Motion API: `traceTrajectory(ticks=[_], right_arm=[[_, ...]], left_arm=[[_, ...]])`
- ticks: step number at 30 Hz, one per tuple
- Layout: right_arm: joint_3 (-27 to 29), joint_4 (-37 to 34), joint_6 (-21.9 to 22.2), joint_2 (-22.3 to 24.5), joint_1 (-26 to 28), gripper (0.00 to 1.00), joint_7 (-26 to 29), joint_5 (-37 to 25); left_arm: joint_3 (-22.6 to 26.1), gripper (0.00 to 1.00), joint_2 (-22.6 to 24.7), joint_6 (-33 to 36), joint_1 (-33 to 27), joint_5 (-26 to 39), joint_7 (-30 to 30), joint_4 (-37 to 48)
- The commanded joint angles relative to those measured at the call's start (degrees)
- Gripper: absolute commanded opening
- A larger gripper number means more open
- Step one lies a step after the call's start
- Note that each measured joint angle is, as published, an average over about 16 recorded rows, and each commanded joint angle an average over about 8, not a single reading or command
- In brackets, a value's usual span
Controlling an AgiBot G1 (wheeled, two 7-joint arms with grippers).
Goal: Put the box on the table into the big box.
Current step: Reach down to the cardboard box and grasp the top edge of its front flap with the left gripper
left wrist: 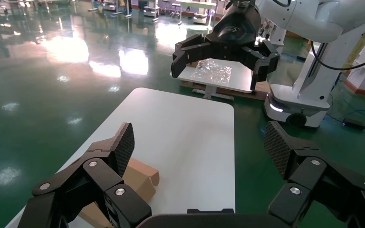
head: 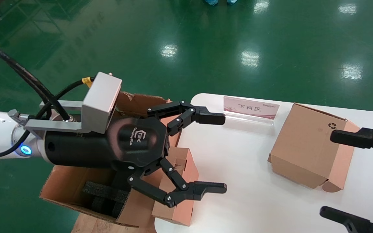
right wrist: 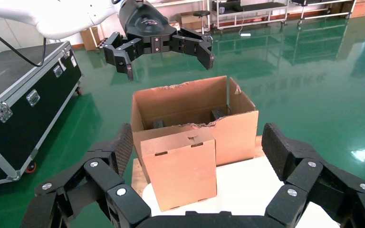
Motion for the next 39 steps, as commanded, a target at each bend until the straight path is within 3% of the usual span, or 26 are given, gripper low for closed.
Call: traceTrajectory(ticks=[1,39], right_arm=[[0.00,0.00,0.00,0.00,0.00,1.00,0.00,0.00],[0.00,0.01,-0.01,0.00,0.01,1.00,0.00,0.00]], left_arm=[[0.00,1.00,0.00,0.00,0.00,0.00,0.00,0.00],[0.00,1.00,0.00,0.01,0.00,0.00,0.01,-0.01]])
